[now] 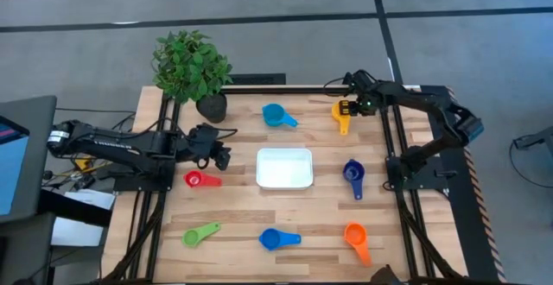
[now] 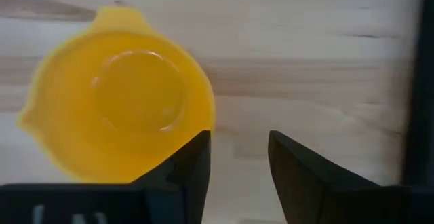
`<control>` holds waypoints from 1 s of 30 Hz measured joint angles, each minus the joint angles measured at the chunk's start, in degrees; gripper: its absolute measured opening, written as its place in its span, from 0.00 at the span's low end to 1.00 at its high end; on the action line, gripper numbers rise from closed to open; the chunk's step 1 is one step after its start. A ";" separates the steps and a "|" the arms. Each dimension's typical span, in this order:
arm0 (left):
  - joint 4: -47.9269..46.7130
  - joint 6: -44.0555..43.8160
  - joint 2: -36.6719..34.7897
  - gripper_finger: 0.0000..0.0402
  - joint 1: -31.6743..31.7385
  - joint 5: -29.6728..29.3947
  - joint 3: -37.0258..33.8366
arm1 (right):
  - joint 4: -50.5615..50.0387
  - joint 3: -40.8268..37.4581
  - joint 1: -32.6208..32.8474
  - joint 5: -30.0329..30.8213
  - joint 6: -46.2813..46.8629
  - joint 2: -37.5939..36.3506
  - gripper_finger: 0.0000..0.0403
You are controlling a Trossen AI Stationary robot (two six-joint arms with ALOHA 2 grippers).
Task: Nest measuring cups in basket
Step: Stack the yellow measuring cup on top of the light blue measuring cup
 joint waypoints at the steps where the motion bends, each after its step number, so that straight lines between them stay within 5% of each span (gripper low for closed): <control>1: -0.02 -0.87 0.00 0.45 0.00 0.04 0.00 | 0.53 0.00 0.21 -0.42 0.01 0.37 0.42; 13: 0.16 -5.69 0.00 0.49 -0.02 0.87 0.00 | 5.96 0.00 1.95 -1.82 0.71 -2.74 0.38; 30: 0.16 -8.31 0.00 0.49 -0.04 2.73 0.00 | 12.53 0.00 3.00 -4.09 6.15 6.23 0.33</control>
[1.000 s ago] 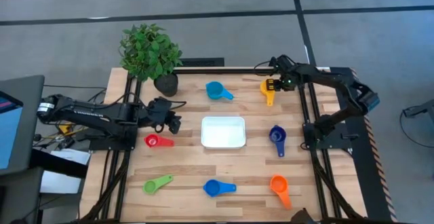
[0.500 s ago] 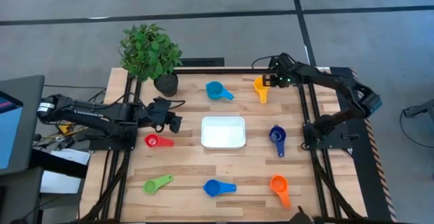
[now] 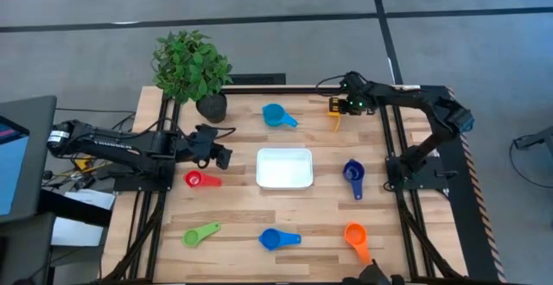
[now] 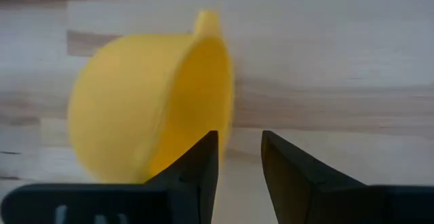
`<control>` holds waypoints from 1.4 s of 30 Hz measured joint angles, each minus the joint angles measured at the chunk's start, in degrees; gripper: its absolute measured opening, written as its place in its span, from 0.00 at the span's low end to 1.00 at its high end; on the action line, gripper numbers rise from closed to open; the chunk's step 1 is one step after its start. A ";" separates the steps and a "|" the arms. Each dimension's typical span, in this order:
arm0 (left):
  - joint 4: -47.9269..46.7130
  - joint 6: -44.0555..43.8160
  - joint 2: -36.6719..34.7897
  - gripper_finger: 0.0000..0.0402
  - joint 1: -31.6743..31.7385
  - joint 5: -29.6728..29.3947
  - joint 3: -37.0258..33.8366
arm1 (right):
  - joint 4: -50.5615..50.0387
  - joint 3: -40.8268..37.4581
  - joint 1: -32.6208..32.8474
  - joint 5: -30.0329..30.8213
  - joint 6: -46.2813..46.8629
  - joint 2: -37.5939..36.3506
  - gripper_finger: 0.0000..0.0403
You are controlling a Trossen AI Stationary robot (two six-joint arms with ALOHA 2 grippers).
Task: Nest measuring cups in basket
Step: Stack the yellow measuring cup on top of the light blue measuring cup
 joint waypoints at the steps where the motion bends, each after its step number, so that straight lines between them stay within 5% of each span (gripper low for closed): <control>1: 0.00 -0.22 0.00 0.49 0.00 -0.02 0.00 | 0.16 0.00 0.00 -0.26 -0.35 0.42 0.32; 12: 0.00 -1.18 0.00 0.49 -0.44 -0.02 0.00 | 0.01 0.00 1.23 -0.66 -1.01 -5.61 0.27; 17: 0.00 -1.23 0.00 0.49 -0.46 -0.25 0.00 | 2.32 0.00 1.16 -0.07 -3.63 -8.95 0.35; 27: 0.00 -0.80 -0.02 0.49 -0.35 -1.65 -0.02 | 9.86 0.00 2.41 -3.42 -7.90 -3.93 0.56; 42: 0.00 -5.04 -0.02 0.49 -1.64 2.79 -0.02 | 3.21 0.00 2.85 9.40 -10.15 -4.29 0.57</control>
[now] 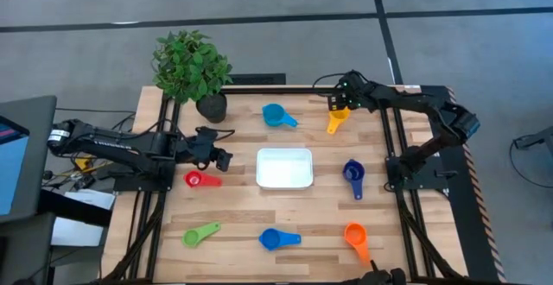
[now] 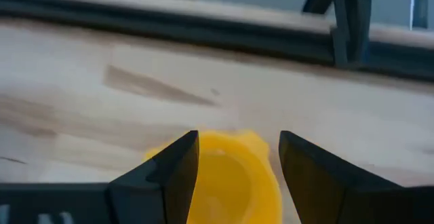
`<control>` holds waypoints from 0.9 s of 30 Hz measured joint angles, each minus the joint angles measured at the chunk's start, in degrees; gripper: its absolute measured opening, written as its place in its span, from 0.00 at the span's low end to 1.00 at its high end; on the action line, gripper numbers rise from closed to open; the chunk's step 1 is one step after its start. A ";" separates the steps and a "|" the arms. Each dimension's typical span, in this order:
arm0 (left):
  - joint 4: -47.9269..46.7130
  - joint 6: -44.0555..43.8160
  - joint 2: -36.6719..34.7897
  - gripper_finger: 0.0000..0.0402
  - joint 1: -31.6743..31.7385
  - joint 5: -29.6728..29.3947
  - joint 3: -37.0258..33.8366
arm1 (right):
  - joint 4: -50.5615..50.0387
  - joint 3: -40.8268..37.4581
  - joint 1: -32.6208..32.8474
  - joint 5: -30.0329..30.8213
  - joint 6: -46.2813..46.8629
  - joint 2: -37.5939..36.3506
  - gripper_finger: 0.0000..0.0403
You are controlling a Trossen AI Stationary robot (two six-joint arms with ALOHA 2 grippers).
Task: Nest measuring cups in basket
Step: Stack the yellow measuring cup on top of the light blue measuring cup
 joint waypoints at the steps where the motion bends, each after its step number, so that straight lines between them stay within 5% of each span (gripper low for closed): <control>1: -0.02 -0.31 0.00 0.49 -0.35 -0.01 0.00 | -0.68 0.00 0.01 -0.05 0.13 0.17 0.57; 9: -0.09 -1.50 0.00 0.49 -2.60 -1.71 -0.01 | -7.70 0.00 -0.92 0.67 2.16 0.21 0.53; 27: -0.46 -0.57 0.00 0.49 -3.13 -5.12 -0.02 | -6.21 0.00 -1.62 -1.19 -0.71 0.26 0.20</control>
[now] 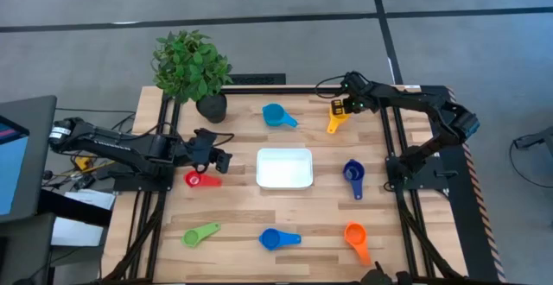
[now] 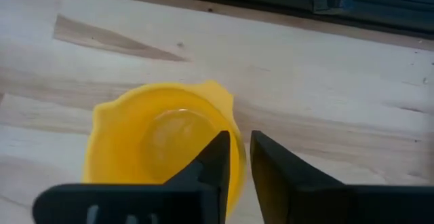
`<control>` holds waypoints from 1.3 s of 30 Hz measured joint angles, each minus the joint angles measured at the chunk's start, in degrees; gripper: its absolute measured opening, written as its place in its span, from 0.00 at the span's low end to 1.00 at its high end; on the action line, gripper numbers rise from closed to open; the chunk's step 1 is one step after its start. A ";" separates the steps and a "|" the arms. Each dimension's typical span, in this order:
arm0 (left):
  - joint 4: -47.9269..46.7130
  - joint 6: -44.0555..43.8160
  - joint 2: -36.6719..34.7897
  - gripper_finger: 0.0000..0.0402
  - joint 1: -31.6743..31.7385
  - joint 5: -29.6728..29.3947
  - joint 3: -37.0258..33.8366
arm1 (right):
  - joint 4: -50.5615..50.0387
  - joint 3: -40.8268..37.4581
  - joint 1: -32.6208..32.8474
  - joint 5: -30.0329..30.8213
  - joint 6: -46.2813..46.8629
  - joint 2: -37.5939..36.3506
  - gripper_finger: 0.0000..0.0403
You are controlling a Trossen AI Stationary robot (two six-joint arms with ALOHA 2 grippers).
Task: Nest measuring cups in basket
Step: Stack the yellow measuring cup on top of the light blue measuring cup
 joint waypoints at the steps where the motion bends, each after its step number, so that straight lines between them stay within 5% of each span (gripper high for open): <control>1: 0.00 0.10 0.00 0.49 0.00 0.00 0.00 | -0.09 0.00 0.00 0.00 0.19 0.00 0.20; 12: 0.02 2.73 0.02 0.49 0.02 -1.07 0.00 | 0.08 -2.00 -0.71 -1.63 3.01 0.00 0.31; 24: 0.02 2.98 0.02 0.49 0.02 -1.05 0.00 | 0.17 -2.40 2.39 -6.40 1.47 0.00 0.04; 32: 0.04 8.43 0.02 0.49 0.13 -1.05 0.00 | -4.06 6.83 10.68 -6.02 -1.96 0.02 0.02; 39: 0.09 9.69 0.02 0.49 1.22 -0.26 0.00 | -2.19 19.86 16.03 -5.80 -17.24 0.02 0.02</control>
